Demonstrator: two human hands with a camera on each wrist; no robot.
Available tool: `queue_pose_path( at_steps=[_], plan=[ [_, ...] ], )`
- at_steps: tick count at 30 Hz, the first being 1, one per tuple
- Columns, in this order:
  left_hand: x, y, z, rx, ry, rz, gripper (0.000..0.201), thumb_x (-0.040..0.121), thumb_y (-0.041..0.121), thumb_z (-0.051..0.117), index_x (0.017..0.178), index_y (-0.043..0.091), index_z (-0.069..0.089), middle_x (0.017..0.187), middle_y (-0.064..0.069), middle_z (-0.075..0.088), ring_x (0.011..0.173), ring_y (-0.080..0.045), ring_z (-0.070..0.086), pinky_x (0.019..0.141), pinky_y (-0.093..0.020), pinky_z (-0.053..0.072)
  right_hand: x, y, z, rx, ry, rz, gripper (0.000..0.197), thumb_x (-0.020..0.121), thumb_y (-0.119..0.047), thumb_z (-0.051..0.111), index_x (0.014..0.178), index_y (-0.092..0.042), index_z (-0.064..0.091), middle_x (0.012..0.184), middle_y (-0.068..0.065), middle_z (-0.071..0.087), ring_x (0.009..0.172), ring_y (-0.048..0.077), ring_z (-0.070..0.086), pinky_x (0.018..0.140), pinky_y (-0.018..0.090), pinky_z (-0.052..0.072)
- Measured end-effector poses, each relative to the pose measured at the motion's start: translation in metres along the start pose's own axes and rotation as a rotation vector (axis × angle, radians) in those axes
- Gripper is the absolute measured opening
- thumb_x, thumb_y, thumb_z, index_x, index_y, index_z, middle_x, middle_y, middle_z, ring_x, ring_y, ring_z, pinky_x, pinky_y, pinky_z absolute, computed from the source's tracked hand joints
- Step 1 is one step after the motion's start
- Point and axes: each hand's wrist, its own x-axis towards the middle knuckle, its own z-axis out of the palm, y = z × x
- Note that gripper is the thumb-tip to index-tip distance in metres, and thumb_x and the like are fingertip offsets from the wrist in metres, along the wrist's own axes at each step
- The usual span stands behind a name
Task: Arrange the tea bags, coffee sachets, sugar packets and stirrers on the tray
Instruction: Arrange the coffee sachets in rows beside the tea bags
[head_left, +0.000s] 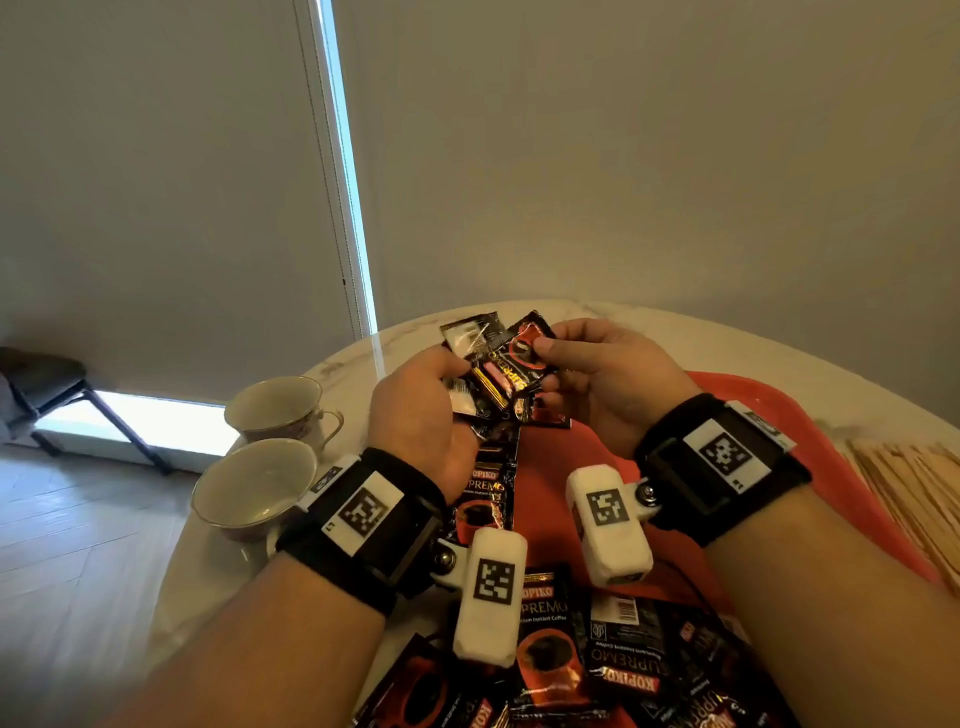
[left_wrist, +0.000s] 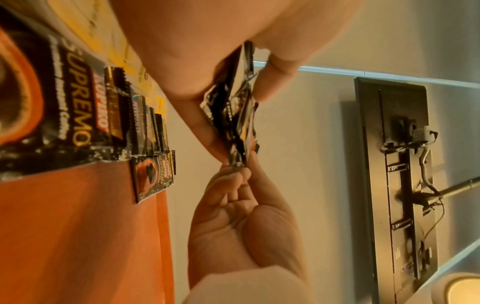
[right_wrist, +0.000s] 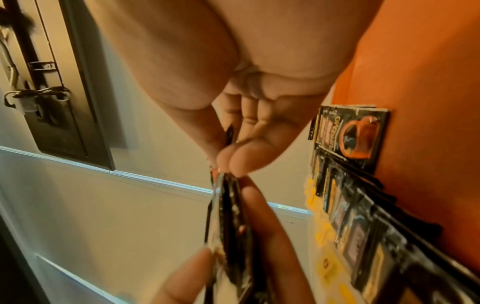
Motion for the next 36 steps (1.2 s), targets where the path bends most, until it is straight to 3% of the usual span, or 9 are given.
queue_pose_path(
  at_steps=[5,8,13,18,20,25,28,33,36],
  plan=[
    [0.005,0.004,-0.002,-0.113,0.125,-0.014,0.053,0.075,0.005,0.059,0.127,-0.003,0.06,0.12,-0.03,0.07,0.1,-0.046,0.074,0.083,-0.06,0.059,-0.003,-0.005,0.007,0.128,0.02,0.006,0.036,0.092,0.012,0.059,0.118,-0.012,0.058,0.1,0.019,0.07,0.064,0.023,0.072,0.051,0.027,0.06],
    [0.001,0.005,0.001,-0.075,0.177,0.034,0.038,0.081,0.002,0.055,0.118,-0.003,0.064,0.115,-0.029,0.072,0.095,-0.048,0.075,0.089,-0.066,0.056,-0.005,-0.004,0.009,0.081,-0.016,0.034,0.038,0.09,0.012,0.058,0.12,-0.01,0.06,0.106,0.019,0.068,0.065,0.023,0.072,0.054,0.029,0.061],
    [-0.006,0.003,0.004,0.058,0.017,0.08,0.013,0.093,0.011,0.064,0.099,0.003,0.071,0.098,-0.019,0.078,0.085,-0.036,0.076,0.088,-0.055,0.058,-0.002,0.006,0.013,-0.082,0.025,0.026,0.017,0.087,0.0,0.071,0.1,-0.008,0.065,0.087,0.013,0.071,0.068,0.023,0.07,0.059,0.033,0.059],
    [-0.001,-0.004,-0.004,0.352,-0.097,0.296,0.042,0.073,0.011,0.082,0.114,0.012,0.072,0.106,-0.015,0.078,0.1,-0.036,0.076,0.093,-0.06,0.058,0.0,0.011,0.013,-0.167,-0.003,-0.003,0.014,0.084,-0.006,0.076,0.093,-0.009,0.066,0.079,0.009,0.072,0.064,0.016,0.07,0.057,0.029,0.057],
    [0.003,-0.002,-0.009,0.375,-0.083,0.322,0.043,0.071,0.007,0.082,0.113,0.012,0.072,0.105,-0.014,0.079,0.098,-0.036,0.077,0.093,-0.061,0.058,0.0,0.009,0.012,-0.203,-0.045,0.01,0.018,0.083,-0.003,0.075,0.099,-0.008,0.068,0.081,0.007,0.073,0.066,0.014,0.071,0.054,0.026,0.055],
    [0.001,-0.001,-0.009,0.431,-0.128,0.309,0.037,0.073,0.002,0.082,0.108,0.013,0.075,0.1,-0.014,0.079,0.094,-0.036,0.077,0.09,-0.06,0.06,0.002,0.002,0.009,-0.194,-0.059,-0.025,0.025,0.083,0.005,0.069,0.106,-0.005,0.069,0.088,0.012,0.073,0.074,0.024,0.071,0.069,0.039,0.061],
    [-0.001,-0.001,-0.008,0.392,-0.122,0.252,0.033,0.08,-0.01,0.076,0.109,0.008,0.073,0.097,-0.017,0.079,0.089,-0.037,0.078,0.084,-0.057,0.062,0.003,-0.001,0.008,-0.129,-0.001,-0.03,0.006,0.087,-0.01,0.074,0.092,-0.008,0.071,0.088,0.014,0.073,0.076,0.029,0.07,0.08,0.048,0.06],
    [-0.001,0.0,-0.005,0.33,-0.121,0.169,0.037,0.08,-0.01,0.074,0.115,0.002,0.071,0.103,-0.023,0.077,0.093,-0.042,0.076,0.079,-0.054,0.062,0.006,0.0,0.007,-0.035,0.087,0.068,0.032,0.09,-0.029,0.073,0.112,-0.006,0.072,0.104,0.015,0.077,0.095,0.036,0.075,0.088,0.054,0.06],
    [0.001,0.0,-0.005,0.308,-0.091,0.162,0.037,0.081,-0.01,0.074,0.116,0.001,0.07,0.102,-0.021,0.078,0.091,-0.038,0.077,0.074,-0.047,0.062,0.006,0.0,0.007,-0.019,0.096,0.064,0.032,0.096,-0.038,0.065,0.106,-0.008,0.072,0.098,0.01,0.078,0.09,0.033,0.076,0.085,0.051,0.06]
  ],
)
